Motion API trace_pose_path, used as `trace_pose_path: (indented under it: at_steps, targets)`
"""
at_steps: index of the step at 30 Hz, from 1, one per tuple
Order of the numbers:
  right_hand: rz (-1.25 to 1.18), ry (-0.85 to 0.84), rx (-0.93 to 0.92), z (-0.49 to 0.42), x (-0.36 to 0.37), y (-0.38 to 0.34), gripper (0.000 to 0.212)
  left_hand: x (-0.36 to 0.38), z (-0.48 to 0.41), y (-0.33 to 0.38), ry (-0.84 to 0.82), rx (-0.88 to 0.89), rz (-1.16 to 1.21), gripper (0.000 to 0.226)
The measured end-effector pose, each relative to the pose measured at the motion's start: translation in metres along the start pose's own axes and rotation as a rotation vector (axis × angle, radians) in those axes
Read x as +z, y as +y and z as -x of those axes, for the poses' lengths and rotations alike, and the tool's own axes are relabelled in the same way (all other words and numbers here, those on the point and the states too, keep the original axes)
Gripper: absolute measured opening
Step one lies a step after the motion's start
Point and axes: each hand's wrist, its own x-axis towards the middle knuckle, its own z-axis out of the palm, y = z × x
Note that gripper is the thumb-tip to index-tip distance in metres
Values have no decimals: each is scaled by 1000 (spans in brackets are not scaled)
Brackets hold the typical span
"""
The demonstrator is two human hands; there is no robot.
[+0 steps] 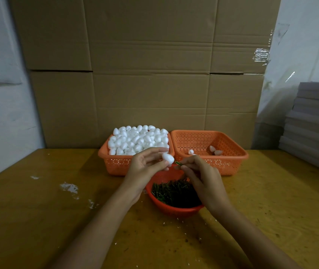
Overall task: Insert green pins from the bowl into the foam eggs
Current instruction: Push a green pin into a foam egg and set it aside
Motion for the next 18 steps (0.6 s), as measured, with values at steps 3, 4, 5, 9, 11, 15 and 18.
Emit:
trace_pose_path:
  at_steps: [3,4,5,9,11,15,18]
  targets:
    - [13,3,-26,0,0,0,6,-1,0,0,-11,-18,8,28]
    - [14,6,-34,0,0,1,5,-1,-1,0,-13,-22,10,28]
    - [15,10,-41,0,0,1,4,-1,0,-1,-13,-25,9,28]
    - [22,17,-60,0,0,2,4,-3,-1,-2,-16,-29,17,30]
    - [29,16,-64,0,0,2,3,-4,-2,-2,-16,-36,23,31]
    - [50,18,-56,0,0,1,4,-3,-2,-4,-21,-39,22,31]
    - [72,28,-35,0,-1,2,4,-4,-2,-4,-33,-34,19,29]
